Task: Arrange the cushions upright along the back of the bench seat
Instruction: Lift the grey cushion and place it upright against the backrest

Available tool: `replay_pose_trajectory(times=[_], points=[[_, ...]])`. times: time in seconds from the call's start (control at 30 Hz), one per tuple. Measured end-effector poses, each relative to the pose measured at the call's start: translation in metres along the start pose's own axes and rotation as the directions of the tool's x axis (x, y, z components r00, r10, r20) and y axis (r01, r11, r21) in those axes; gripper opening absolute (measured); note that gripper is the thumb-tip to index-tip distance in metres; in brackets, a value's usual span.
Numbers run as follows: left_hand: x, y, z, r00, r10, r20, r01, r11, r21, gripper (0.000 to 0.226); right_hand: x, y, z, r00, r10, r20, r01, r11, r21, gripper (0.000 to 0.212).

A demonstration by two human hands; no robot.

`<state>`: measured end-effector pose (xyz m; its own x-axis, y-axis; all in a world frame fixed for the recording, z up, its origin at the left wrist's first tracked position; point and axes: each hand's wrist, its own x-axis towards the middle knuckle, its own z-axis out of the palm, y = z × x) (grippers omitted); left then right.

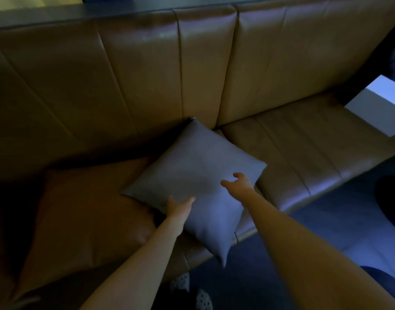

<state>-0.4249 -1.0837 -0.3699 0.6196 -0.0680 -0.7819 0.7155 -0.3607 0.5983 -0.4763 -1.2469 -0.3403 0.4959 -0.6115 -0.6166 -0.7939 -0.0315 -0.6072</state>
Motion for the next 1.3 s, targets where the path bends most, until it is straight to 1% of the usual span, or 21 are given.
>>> replay_pose_trajectory(times=[0.1, 0.13, 0.2, 0.27, 0.37, 0.47, 0.53, 0.67, 0.73, 0.8, 0.87, 0.97, 1.03, 1.1, 1.13, 1.17, 1.23, 1.3], points=[[0.022, 0.004, 0.012, 0.996, 0.010, -0.088, -0.010, 1.000, 0.003, 0.084, 0.021, -0.001, 0.000, 0.999, 0.000, 0.040, 0.000, 1.000, -0.014, 0.071], [0.035, 0.001, 0.017, 0.992, 0.001, -0.124, -0.001, 1.000, -0.004, 0.090, 0.029, -0.002, -0.001, 0.999, 0.000, 0.050, 0.001, 1.000, -0.017, 0.072], [0.053, -0.004, 0.025, 0.976, -0.041, -0.214, 0.043, 0.999, 0.003, 0.100, 0.046, -0.002, -0.007, 0.998, 0.003, 0.062, -0.001, 1.000, -0.021, 0.071], [0.042, 0.004, 0.033, 0.947, -0.092, -0.307, 0.094, 0.996, -0.010, 0.101, 0.062, -0.003, -0.015, 0.997, 0.011, 0.072, -0.008, 0.999, -0.033, 0.070], [0.033, 0.016, 0.050, 0.887, -0.198, -0.417, 0.162, 0.980, -0.120, 0.104, 0.091, -0.004, -0.027, 0.995, 0.013, 0.102, -0.006, 0.997, -0.072, 0.072], [0.045, 0.016, 0.063, 0.808, -0.281, -0.517, 0.159, 0.950, -0.268, 0.112, 0.127, -0.002, -0.035, 0.989, -0.020, 0.148, 0.045, 0.985, -0.165, 0.075], [0.050, 0.015, 0.071, 0.763, -0.326, -0.559, 0.158, 0.932, -0.327, 0.117, 0.150, -0.003, -0.041, 0.981, -0.033, 0.189, 0.075, 0.972, -0.221, 0.077], [0.052, 0.016, 0.084, 0.699, -0.325, -0.637, 0.166, 0.940, -0.297, 0.117, 0.184, -0.004, -0.053, 0.966, -0.020, 0.256, 0.083, 0.968, -0.235, 0.082], [0.052, 0.018, 0.089, 0.656, -0.355, -0.666, 0.186, 0.931, -0.313, 0.119, 0.205, -0.002, -0.059, 0.962, -0.012, 0.272, 0.093, 0.953, -0.287, 0.084], [0.051, 0.016, 0.090, 0.626, -0.402, -0.668, 0.192, 0.910, -0.368, 0.122, 0.226, -0.002, -0.060, 0.958, 0.004, 0.288, 0.095, 0.940, -0.329, 0.092], [0.057, 0.005, 0.084, 0.639, -0.440, -0.630, 0.167, 0.880, -0.446, 0.129, 0.240, -0.005, -0.056, 0.945, 0.010, 0.326, 0.102, 0.940, -0.325, 0.101], [0.065, -0.017, 0.074, 0.733, -0.421, -0.535, 0.094, 0.841, -0.533, 0.141, 0.249, -0.013, -0.048, 0.920, -0.011, 0.392, 0.177, 0.904, -0.389, 0.107], [0.066, -0.025, 0.068, 0.772, -0.384, -0.507, 0.050, 0.831, -0.554, 0.141, 0.254, -0.016, -0.046, 0.903, -0.023, 0.428, 0.216, 0.887, -0.409, 0.125], [0.067, -0.028, 0.065, 0.801, -0.364, -0.476, 0.032, 0.819, -0.572, 0.140, 0.264, -0.014, -0.045, 0.894, -0.027, 0.447, 0.222, 0.893, -0.390, 0.146], [0.067, -0.028, 0.064, 0.812, -0.361, -0.458, 0.035, 0.814, -0.580, 0.139, 0.268, -0.011, -0.044, 0.894, -0.029, 0.447, 0.218, 0.901, -0.376, 0.150], [0.066, -0.027, 0.064, 0.824, -0.354, -0.442, 0.037, 0.812, -0.582, 0.140, 0.270, -0.010, -0.045, 0.897, -0.033, 0.441, 0.211, 0.908, -0.362, 0.150], [0.063, -0.025, 0.066, 0.842, -0.324, -0.431, 0.011, 0.809, -0.587, 0.148, 0.271, -0.008, -0.047, 0.910, -0.058, 0.410, 0.214, 0.913, -0.348, 0.139], [0.059, -0.023, 0.070, 0.847, -0.293, -0.444, -0.028, 0.810, -0.586, 0.147, 0.270, -0.008, -0.048, 0.916, -0.076, 0.393, 0.215, 0.922, -0.323, 0.131]])
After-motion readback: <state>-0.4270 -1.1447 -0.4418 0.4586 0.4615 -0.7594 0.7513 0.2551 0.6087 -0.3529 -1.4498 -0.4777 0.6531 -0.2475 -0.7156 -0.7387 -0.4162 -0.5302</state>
